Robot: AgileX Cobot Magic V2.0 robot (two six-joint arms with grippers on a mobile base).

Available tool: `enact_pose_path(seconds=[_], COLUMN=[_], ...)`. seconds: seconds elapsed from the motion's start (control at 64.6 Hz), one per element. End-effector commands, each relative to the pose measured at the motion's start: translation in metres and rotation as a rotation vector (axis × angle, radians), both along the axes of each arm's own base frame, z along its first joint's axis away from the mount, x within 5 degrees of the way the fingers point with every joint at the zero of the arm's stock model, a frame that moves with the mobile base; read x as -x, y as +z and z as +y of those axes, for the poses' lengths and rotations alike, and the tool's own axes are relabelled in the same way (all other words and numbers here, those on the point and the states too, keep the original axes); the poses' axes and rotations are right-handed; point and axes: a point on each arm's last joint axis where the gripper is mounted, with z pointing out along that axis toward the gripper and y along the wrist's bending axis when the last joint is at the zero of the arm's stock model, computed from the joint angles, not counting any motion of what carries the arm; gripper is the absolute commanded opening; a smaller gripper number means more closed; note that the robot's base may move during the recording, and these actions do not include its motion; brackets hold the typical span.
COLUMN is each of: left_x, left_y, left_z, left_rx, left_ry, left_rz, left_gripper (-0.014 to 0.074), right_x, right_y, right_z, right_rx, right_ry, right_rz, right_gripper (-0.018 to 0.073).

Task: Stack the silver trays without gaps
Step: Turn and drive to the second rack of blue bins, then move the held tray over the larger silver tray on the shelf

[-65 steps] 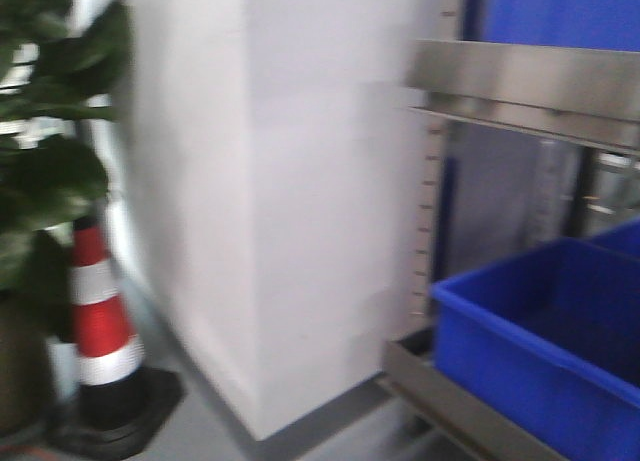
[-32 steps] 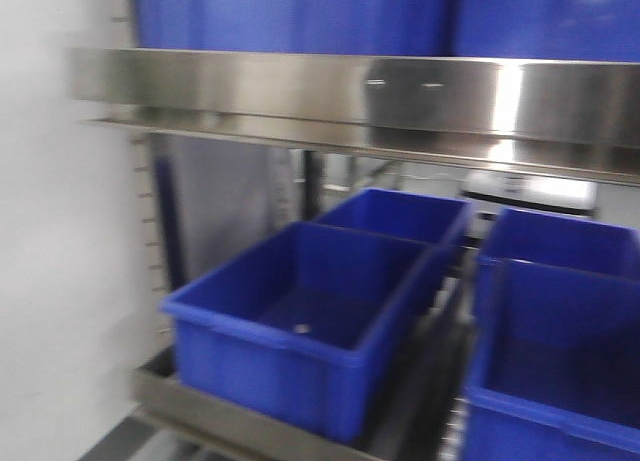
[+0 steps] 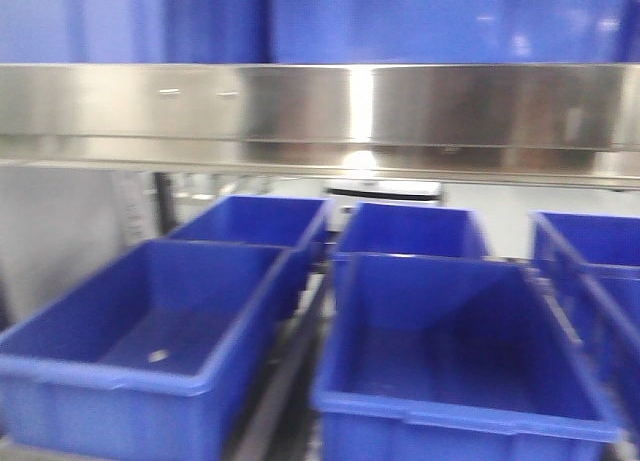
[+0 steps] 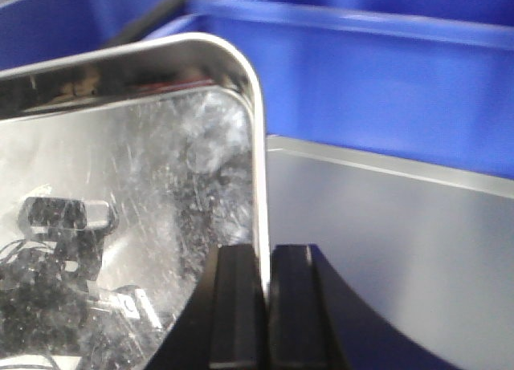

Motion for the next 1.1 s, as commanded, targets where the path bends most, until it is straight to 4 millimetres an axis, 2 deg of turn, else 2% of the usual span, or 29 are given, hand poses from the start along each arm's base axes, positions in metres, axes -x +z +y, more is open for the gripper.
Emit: enact_pose_path(seconds=[0.0, 1.084], left_x=[0.0022, 0.0019], left_y=[0.0061, 0.0065], left_z=[-0.0131, -0.0126], left_rx=[0.04, 0.033], left_ry=[-0.086, -0.084], left_rz=[-0.058, -0.064], left_gripper=[-0.0016, -0.0016], right_x=[0.0024, 0.0024], right_y=[0.0131, 0.0131], right_z=[0.0111, 0.0111], right_rx=[-0.102, -0.102], right_ry=[0.068, 0.068], right_rz=[-0.095, -0.095], right_gripper=[-0.0067, -0.0067])
